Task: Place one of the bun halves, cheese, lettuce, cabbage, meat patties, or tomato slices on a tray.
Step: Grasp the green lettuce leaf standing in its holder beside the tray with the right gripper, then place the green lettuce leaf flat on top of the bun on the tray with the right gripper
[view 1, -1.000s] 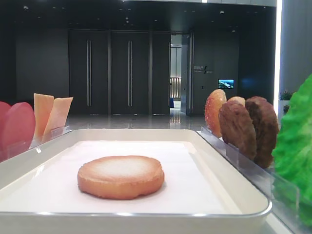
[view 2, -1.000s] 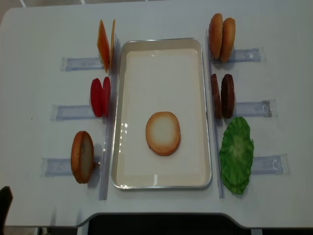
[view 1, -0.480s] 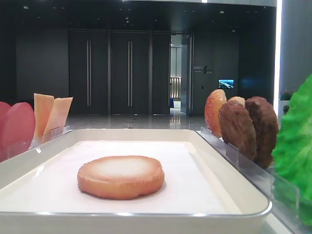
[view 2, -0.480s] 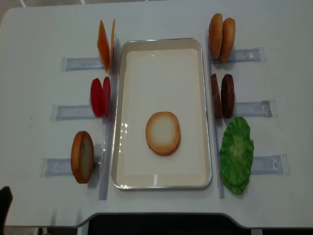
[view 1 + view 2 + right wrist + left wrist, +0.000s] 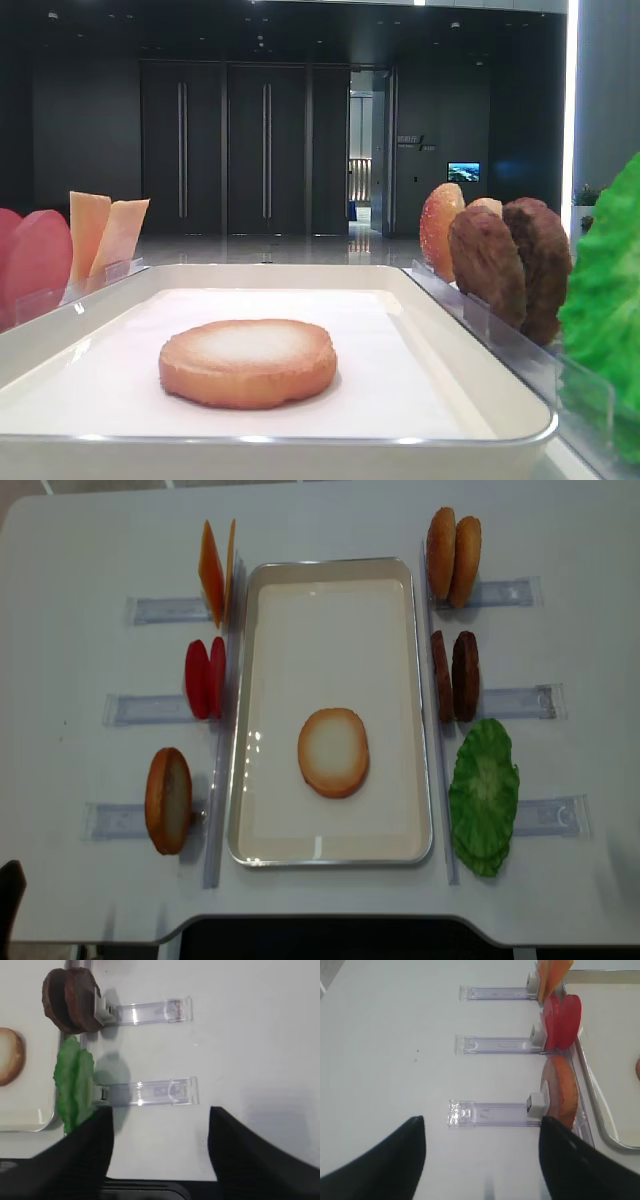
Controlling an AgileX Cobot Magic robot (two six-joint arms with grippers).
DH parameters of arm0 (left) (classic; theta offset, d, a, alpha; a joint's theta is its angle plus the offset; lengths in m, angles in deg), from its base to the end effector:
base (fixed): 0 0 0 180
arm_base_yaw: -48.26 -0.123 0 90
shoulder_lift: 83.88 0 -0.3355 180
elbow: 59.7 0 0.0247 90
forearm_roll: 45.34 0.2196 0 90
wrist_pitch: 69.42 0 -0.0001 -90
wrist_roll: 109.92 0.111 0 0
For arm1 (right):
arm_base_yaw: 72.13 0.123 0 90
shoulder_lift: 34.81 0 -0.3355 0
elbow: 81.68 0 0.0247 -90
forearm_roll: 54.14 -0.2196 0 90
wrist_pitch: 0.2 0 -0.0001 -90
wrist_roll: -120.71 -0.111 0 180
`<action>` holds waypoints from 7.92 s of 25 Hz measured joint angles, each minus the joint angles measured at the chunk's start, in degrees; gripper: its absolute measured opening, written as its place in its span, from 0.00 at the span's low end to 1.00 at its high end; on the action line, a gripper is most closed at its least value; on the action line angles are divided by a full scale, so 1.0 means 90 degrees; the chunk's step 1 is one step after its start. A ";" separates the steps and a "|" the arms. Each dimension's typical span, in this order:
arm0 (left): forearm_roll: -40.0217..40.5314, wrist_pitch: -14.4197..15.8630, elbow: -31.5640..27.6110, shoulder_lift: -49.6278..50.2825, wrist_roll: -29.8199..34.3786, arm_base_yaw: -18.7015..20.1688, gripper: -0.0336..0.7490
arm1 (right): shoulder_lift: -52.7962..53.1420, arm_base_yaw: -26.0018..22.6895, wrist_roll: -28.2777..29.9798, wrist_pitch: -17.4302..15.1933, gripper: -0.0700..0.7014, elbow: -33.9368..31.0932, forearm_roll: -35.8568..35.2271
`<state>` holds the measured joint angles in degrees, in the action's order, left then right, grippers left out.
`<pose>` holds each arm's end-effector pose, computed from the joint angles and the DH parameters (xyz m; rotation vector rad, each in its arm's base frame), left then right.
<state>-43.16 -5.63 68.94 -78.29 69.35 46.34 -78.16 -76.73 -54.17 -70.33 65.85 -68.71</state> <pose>-0.0681 0.0015 0.2394 -0.0515 2.1066 0.0585 0.0262 0.0242 0.3423 0.0053 2.5176 0.2696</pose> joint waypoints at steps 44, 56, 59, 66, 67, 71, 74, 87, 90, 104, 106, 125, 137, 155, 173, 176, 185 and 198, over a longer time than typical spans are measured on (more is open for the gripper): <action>0.0000 -0.0006 0.0000 0.0000 0.0000 0.0000 0.73 | -0.4070 0.3679 -0.3135 0.0892 0.61 0.0915 0.0538; 0.0000 -0.0006 0.0000 0.0000 0.0000 0.0000 0.73 | -0.4527 0.3685 -0.3135 0.1190 0.61 0.0915 0.0688; 0.0000 -0.0006 0.0000 0.0000 0.0000 0.0000 0.73 | -0.4570 0.3725 -0.3135 0.1197 0.61 0.0915 0.0678; 0.0000 -0.0006 0.0000 0.0000 0.0000 0.0000 0.73 | -0.4570 0.3877 -0.3145 0.1215 0.61 0.0915 0.0666; 0.0000 -0.0006 0.0000 0.0000 0.0000 0.0000 0.73 | -0.4570 0.3875 -0.3145 0.1215 0.61 0.0915 0.0666; 0.0000 -0.0006 0.0000 0.0000 0.0000 0.0000 0.73 | -0.4571 0.3875 -0.3192 0.1209 0.61 0.0915 0.0659; 0.0000 -0.0006 0.0000 0.0000 0.0000 0.0000 0.73 | -0.4571 0.3892 -0.3213 0.1160 0.61 0.0915 0.0659; 0.0000 -0.0006 0.0000 0.0000 0.0000 0.0000 0.73 | -0.4576 0.3992 -0.3310 0.1092 0.55 0.0735 0.0619; 0.0000 -0.0006 0.0000 0.0000 0.0000 0.0000 0.73 | -0.4576 0.3992 -0.3310 0.1104 0.51 0.0735 0.0539; 0.0000 -0.0006 0.0000 0.0000 0.0000 0.0000 0.73 | -0.4576 0.3992 -0.3310 0.1220 0.12 0.0728 0.0519; 0.0000 -0.0006 0.0000 0.0000 0.0000 0.0000 0.73 | -0.4576 0.3992 -0.3317 0.1153 0.12 0.0748 0.0519; 0.0000 -0.0006 0.0000 0.0000 0.0000 0.0000 0.73 | -0.4579 0.4622 -0.3037 0.1244 0.12 0.2516 -0.0533; 0.0000 -0.0006 0.0000 0.0000 0.0000 0.0000 0.73 | -0.5435 0.5185 -0.1406 0.3252 0.11 0.2516 -0.2719; 0.0000 -0.0006 0.0000 0.0000 0.0000 0.0000 0.73 | -0.6977 0.5177 0.0245 0.3666 0.11 0.2516 -0.3961; 0.0000 -0.0006 0.0000 0.0000 0.0000 0.0000 0.73 | -0.7063 0.5009 0.0129 0.3690 0.11 0.2372 -0.3566; 0.0000 -0.0006 0.0000 0.0000 0.0000 0.0000 0.73 | -0.7103 0.5009 0.0125 0.3690 0.11 0.2346 -0.3559; 0.0000 -0.0006 0.0000 0.0000 0.0000 0.0000 0.73 | -0.7103 0.5009 -0.0397 0.3628 0.11 0.2341 -0.2588; 0.0000 -0.0006 0.0000 0.0000 0.0000 0.0000 0.73 | -0.7103 0.4954 -0.1160 0.3520 0.11 0.2325 -0.1396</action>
<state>-43.16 -5.68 68.94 -78.29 69.35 46.34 -142.09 -32.14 -64.61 -38.65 86.78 -81.27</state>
